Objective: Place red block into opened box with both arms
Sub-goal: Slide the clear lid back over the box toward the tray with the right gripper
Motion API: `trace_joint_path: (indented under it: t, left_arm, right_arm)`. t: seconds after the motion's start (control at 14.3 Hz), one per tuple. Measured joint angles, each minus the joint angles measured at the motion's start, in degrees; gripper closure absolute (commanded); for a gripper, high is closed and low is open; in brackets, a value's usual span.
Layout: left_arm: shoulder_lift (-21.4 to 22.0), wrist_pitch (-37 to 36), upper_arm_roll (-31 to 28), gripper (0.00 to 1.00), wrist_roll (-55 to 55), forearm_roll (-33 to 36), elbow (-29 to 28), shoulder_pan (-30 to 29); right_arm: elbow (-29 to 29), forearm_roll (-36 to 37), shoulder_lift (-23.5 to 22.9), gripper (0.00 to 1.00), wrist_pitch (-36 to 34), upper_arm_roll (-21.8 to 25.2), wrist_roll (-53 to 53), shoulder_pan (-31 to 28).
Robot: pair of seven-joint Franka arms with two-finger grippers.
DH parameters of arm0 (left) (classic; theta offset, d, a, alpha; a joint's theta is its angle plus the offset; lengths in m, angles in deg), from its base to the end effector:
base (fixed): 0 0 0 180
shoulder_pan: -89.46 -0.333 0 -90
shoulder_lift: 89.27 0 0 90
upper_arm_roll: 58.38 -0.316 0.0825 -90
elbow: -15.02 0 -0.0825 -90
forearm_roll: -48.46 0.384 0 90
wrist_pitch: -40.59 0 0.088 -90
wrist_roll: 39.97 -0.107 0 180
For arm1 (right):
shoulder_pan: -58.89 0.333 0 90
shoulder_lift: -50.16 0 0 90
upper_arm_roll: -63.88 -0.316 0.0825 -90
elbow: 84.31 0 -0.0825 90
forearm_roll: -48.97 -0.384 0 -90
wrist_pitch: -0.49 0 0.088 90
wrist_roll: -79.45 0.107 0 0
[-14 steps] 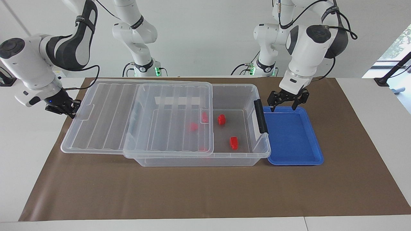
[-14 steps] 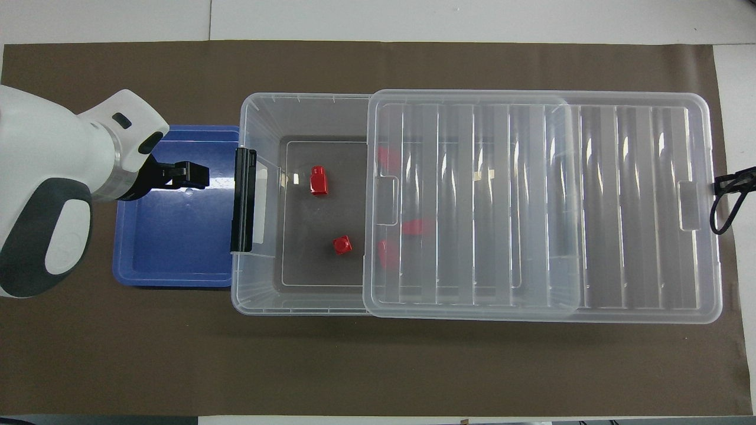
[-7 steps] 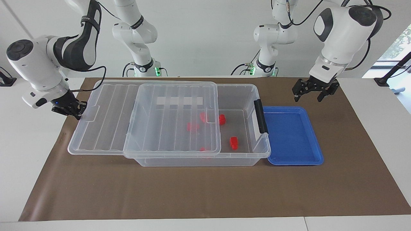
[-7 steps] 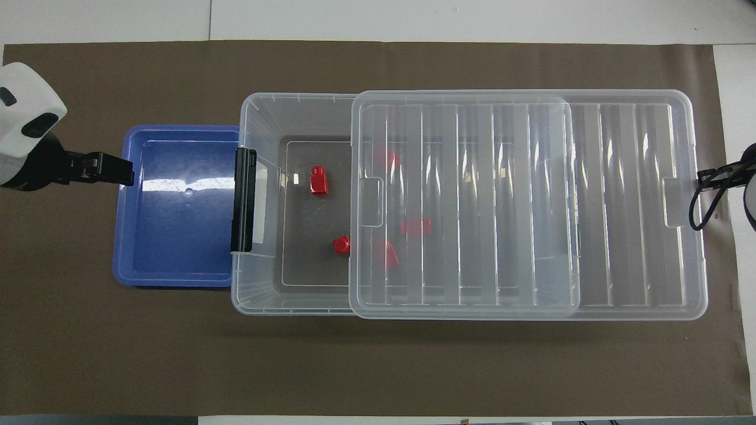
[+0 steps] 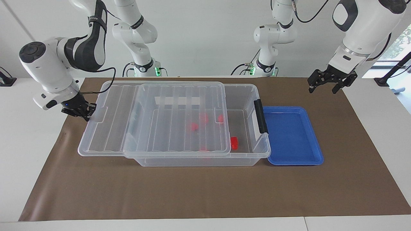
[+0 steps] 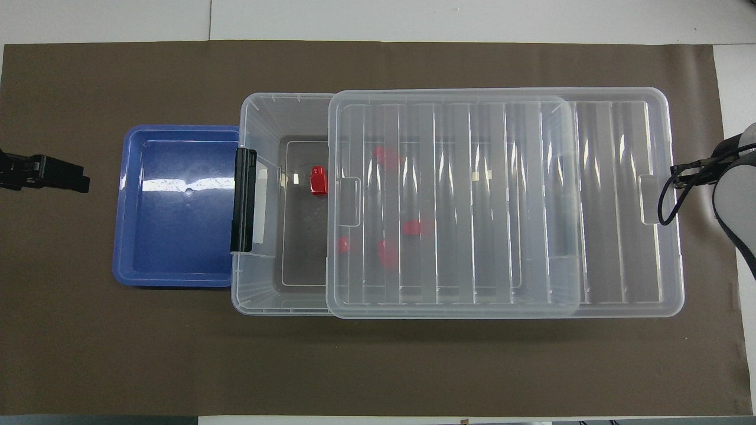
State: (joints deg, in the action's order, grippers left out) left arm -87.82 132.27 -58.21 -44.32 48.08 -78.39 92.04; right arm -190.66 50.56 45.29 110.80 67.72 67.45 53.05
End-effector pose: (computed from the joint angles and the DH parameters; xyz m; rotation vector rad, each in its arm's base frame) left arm 0.5479 -0.0270 0.6129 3.1290 -0.1938 -0.0075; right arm 0.5747 -0.0990 0.4705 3.1123 0.0786 -0.0333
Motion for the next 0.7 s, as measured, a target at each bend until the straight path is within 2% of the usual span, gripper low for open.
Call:
trace_joint_path:
  t: [0.7]
  left_arm:
    - [-0.05, -1.23, 0.18, 0.00, 0.07, -0.09, -0.16, 0.00]
  right_arm:
    - [-0.42, 0.01, 0.24, 1.00, -0.05, -6.49, 10.93, 0.17]
